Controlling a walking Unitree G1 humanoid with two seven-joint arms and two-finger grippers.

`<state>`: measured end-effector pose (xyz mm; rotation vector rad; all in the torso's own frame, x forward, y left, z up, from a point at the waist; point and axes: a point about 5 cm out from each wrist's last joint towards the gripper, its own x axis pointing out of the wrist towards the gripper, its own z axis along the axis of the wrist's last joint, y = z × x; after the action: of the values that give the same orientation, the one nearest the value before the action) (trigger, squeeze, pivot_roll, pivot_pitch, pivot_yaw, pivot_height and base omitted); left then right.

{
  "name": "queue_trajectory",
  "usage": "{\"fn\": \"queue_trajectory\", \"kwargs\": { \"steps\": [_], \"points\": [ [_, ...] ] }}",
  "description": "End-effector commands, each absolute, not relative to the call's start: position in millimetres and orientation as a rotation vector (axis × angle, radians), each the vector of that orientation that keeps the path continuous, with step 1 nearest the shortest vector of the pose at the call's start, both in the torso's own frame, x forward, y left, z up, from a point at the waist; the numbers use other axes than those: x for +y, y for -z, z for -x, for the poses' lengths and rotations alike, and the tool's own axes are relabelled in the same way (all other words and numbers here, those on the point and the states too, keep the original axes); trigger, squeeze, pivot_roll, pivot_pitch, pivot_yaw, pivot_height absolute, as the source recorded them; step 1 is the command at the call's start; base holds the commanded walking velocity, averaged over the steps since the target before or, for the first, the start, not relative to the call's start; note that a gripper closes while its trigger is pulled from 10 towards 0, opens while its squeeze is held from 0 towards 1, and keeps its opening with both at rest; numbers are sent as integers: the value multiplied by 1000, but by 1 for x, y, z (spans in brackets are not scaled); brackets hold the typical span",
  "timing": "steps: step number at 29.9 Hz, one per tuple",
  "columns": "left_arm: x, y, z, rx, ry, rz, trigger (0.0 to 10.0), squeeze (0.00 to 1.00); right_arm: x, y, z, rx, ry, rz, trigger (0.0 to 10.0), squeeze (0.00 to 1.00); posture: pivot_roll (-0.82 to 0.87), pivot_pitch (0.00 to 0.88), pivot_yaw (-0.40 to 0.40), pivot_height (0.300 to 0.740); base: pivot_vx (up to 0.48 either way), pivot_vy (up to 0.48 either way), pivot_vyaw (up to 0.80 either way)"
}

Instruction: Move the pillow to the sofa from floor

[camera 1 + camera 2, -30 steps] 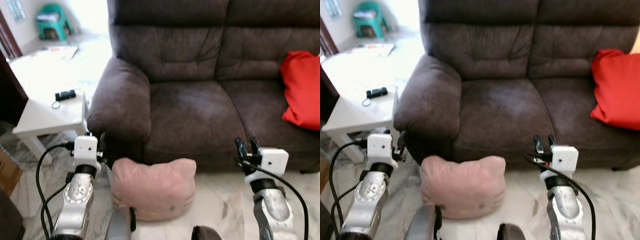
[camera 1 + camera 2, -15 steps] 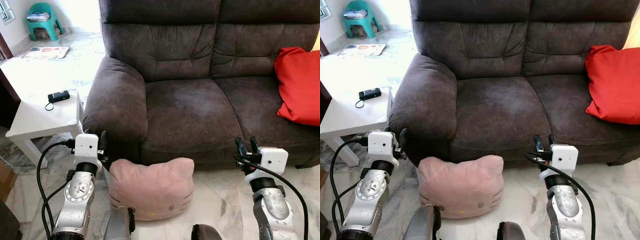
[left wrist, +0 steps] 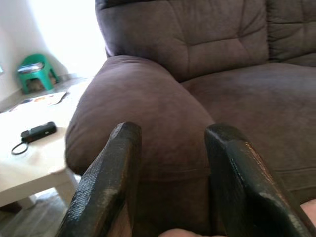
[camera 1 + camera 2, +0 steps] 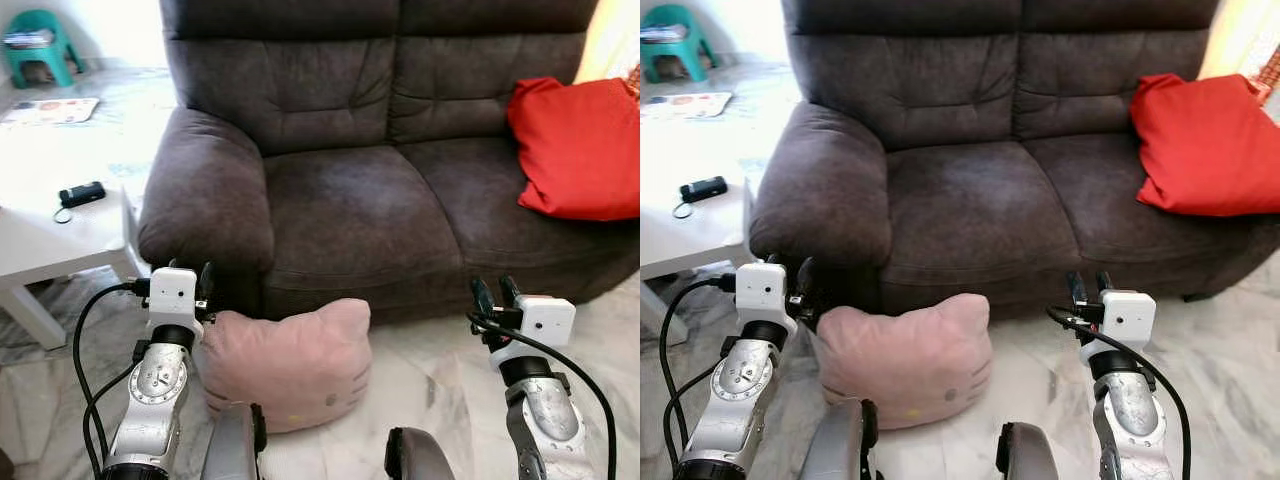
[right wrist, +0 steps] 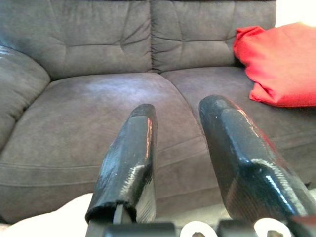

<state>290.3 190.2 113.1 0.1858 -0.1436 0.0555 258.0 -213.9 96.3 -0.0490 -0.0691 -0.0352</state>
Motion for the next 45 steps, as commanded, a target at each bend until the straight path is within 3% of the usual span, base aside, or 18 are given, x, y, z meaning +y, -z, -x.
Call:
{"fn": "queue_trajectory", "kwargs": {
  "steps": [1,5,23,33,45],
  "points": [
    [188,-112,-290,-132,-41,-189,10000,0,-212,-98,-258,-76,17,70,10000,0,-40,48,-10,562,0,0,0],
    [188,-112,-291,-130,-37,-189,10000,0,-210,-98,-257,-77,-3,83,10000,0,-40,48,-9,562,0,0,0],
    [187,-111,-291,-129,-20,-184,10000,0,-208,-97,-257,-71,-30,84,10000,0,-42,48,-8,562,0,0,698],
    [178,-99,-291,-52,85,-118,10000,0,-214,-94,-259,-52,15,75,10000,0,-38,47,-11,562,0,0,0],
    [186,-89,-288,-31,50,-143,10000,0,-225,-76,-249,-15,105,20,10000,0,-38,59,-5,562,0,0,0]
  ]
}}
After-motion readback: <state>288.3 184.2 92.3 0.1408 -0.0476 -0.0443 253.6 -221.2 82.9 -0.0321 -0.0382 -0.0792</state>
